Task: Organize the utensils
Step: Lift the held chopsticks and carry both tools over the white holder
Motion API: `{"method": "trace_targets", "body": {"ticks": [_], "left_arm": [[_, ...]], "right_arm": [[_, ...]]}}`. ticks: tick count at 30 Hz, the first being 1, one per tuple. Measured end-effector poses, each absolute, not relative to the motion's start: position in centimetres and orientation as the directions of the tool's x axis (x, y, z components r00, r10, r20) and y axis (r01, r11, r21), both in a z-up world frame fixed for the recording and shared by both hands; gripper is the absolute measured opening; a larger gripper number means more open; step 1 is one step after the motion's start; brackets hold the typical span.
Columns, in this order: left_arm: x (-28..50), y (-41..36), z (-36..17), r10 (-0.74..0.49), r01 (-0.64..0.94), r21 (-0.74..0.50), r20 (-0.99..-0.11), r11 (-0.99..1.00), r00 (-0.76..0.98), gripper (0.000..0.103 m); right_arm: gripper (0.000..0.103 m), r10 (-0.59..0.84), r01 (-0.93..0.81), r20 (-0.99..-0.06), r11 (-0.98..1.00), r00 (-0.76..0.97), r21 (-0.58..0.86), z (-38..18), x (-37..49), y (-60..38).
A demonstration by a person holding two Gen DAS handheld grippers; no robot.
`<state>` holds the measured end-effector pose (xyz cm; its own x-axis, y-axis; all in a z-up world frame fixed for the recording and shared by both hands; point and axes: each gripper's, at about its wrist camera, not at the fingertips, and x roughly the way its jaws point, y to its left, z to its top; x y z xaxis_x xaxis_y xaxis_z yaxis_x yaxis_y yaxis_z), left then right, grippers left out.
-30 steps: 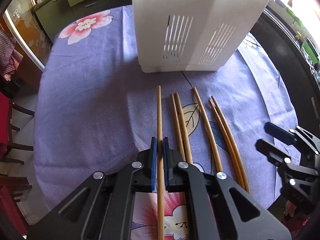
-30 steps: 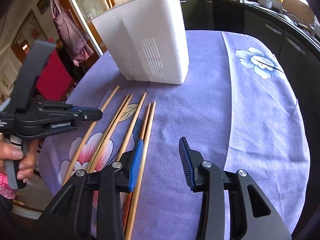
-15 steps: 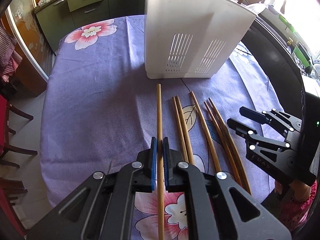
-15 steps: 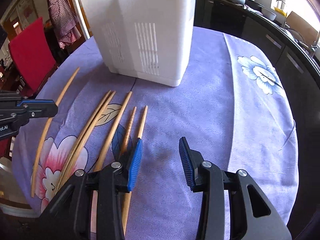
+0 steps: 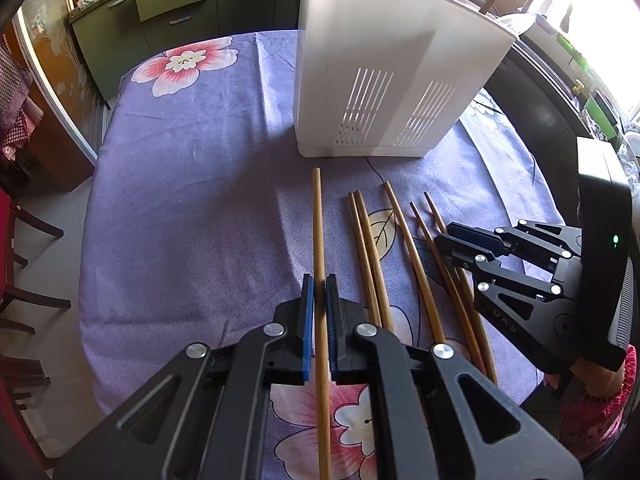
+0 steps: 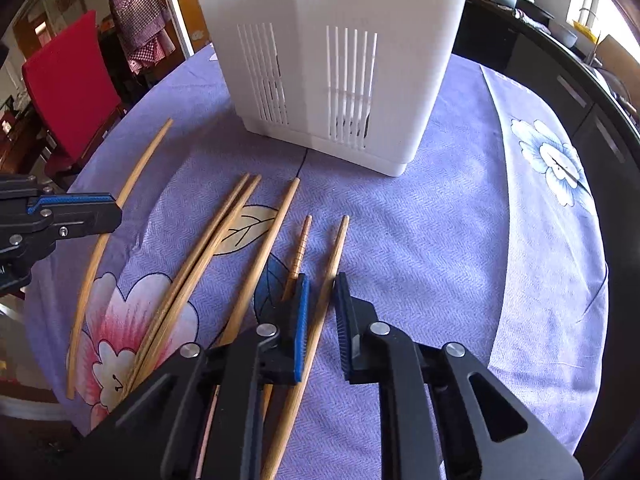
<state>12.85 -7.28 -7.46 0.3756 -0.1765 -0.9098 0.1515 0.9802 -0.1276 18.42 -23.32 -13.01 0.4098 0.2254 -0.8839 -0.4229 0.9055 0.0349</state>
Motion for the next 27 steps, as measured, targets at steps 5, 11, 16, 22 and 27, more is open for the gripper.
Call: {"method": "trace_targets", "body": {"ticks": [5,11,16,22,27], "left_arm": [[12.6,-6.9,-7.2,-0.183,0.150,-0.134,-0.906,0.979,0.381,0.006],[11.8,-6.3,-5.9,-0.190,0.151,-0.139,-0.894,0.979,0.406,0.006],[10.3,-5.5,-4.1,-0.196,0.150,-0.142,-0.870,0.978,0.453,0.006],[7.6,-4.8,-1.0,-0.201,0.170,-0.129,-0.823,0.977,0.532,0.006],[5.3,-4.8,1.4,-0.205,0.189,-0.114,-0.783,0.975,0.587,0.006]], "right_arm": [[0.007,0.282,-0.385,-0.870,0.915,0.404,0.118,-12.2,18.6,-24.7],[0.007,0.373,-0.371,-0.788,0.907,0.490,0.199,-7.8,16.5,-27.0],[0.007,0.429,-0.372,-0.684,0.896,0.590,0.242,-2.8,13.4,-29.9],[0.007,0.450,-0.371,-0.607,0.891,0.655,0.260,0.3,9.8,-32.1],[0.007,0.462,-0.382,-0.574,0.886,0.677,0.262,1.6,7.6,-33.3]]}}
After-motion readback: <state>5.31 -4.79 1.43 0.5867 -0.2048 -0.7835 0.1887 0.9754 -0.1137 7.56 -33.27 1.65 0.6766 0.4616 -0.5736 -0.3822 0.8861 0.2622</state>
